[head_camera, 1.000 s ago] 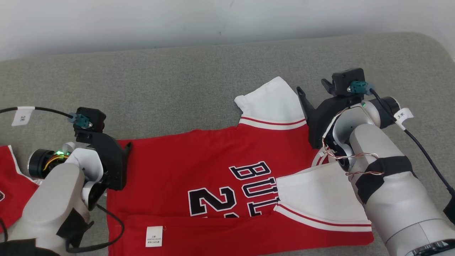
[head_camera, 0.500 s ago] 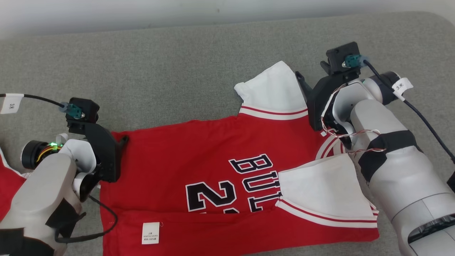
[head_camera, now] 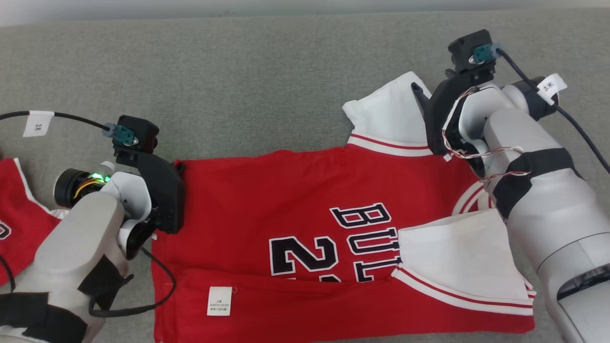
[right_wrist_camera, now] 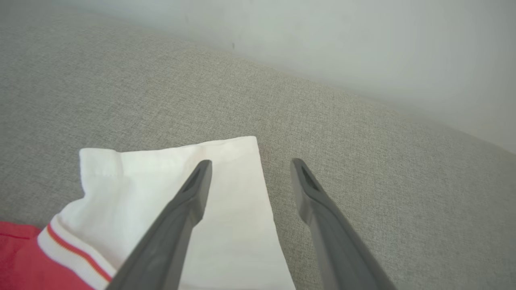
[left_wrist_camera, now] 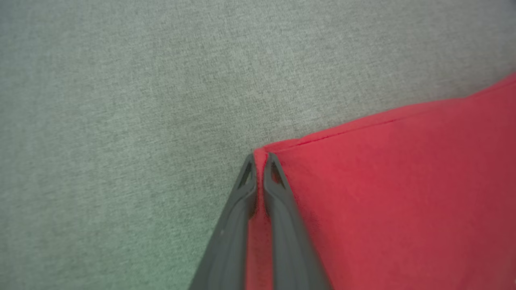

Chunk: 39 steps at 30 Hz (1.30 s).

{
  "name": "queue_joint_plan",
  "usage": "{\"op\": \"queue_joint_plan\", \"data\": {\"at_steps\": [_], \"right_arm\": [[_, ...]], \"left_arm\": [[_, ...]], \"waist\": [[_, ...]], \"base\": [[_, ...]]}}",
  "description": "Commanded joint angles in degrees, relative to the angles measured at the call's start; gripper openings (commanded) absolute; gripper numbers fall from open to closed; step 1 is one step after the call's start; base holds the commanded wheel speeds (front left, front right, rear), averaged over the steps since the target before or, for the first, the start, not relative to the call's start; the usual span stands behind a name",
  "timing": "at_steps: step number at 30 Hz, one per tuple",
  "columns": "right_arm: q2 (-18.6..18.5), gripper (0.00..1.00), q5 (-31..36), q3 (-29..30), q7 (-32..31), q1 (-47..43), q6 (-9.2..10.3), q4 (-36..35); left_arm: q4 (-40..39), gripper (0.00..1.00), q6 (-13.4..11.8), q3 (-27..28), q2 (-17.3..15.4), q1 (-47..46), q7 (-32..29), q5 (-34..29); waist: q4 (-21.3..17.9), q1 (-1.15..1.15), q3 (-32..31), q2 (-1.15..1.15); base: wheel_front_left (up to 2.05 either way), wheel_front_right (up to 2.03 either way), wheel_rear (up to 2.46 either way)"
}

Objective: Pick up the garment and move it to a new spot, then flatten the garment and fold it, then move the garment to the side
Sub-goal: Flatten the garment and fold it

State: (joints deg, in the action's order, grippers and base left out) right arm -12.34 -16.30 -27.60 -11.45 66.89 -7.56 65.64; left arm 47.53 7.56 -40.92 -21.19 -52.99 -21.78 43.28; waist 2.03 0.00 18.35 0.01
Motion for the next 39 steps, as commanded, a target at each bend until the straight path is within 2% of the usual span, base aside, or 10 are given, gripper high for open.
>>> {"op": "queue_joint_plan", "data": {"at_steps": [1,7,12,22,23,24,26,32,39], "right_arm": [[-0.34,1.00,-0.40,-0.18,-0.81,1.18,0.16,0.80],[-0.38,1.00,-1.55,-0.33,-3.21,2.92,0.16,3.04],[-1.87,1.00,-1.54,-0.11,-4.56,4.48,0.16,5.04],[-3.69,0.99,0.54,3.50,-5.08,5.84,0.16,7.59],[-3.73,0.80,0.86,3.65,-5.06,5.92,0.16,7.69],[-3.71,0.45,1.18,3.84,-4.87,5.92,0.16,7.79],[-3.76,0.00,1.72,4.29,-4.30,6.09,0.16,7.96],[-4.50,0.00,4.05,6.02,-1.12,7.14,0.16,8.06],[-3.70,0.00,5.81,8.64,4.95,5.49,0.16,8.14]], "left_arm": [[0.10,0.00,-0.15,-0.80,0.16,-0.03,0.47,0.90],[-0.63,0.00,-0.15,-2.50,1.14,-1.37,2.39,1.37],[-0.78,0.00,-0.15,-4.03,2.04,-2.43,3.83,2.37],[-0.64,0.00,-0.17,-6.30,2.33,-4.80,6.49,3.95],[-0.52,0.00,-0.17,-6.40,2.36,-5.03,6.84,4.08],[-0.37,0.00,-0.17,-6.49,2.37,-5.23,7.09,4.28],[0.03,0.00,-0.17,-6.73,2.44,-5.48,7.73,4.59],[1.41,0.00,-0.16,-7.05,2.56,-5.88,10.60,5.13],[2.84,0.00,-0.16,-7.06,2.58,-5.33,15.08,6.29]], "waist": [[1.49,0.00,0.78,-0.01],[3.62,0.00,2.07,-0.01],[5.13,0.00,3.21,-0.01],[6.56,0.00,5.28,-0.01],[6.62,0.00,5.50,-0.01],[6.61,0.00,5.69,-0.01],[6.57,0.00,5.96,-0.01],[6.00,0.00,5.63,-0.01],[4.84,0.00,2.98,-0.01]], "base": [[0.00,0.00,0.00],[0.00,0.00,0.00],[0.00,0.00,0.00],[0.00,0.00,0.00],[0.00,0.00,0.00],[0.00,0.00,0.00],[0.00,0.00,0.00],[0.00,0.00,0.00],[0.00,0.00,0.00]]}}
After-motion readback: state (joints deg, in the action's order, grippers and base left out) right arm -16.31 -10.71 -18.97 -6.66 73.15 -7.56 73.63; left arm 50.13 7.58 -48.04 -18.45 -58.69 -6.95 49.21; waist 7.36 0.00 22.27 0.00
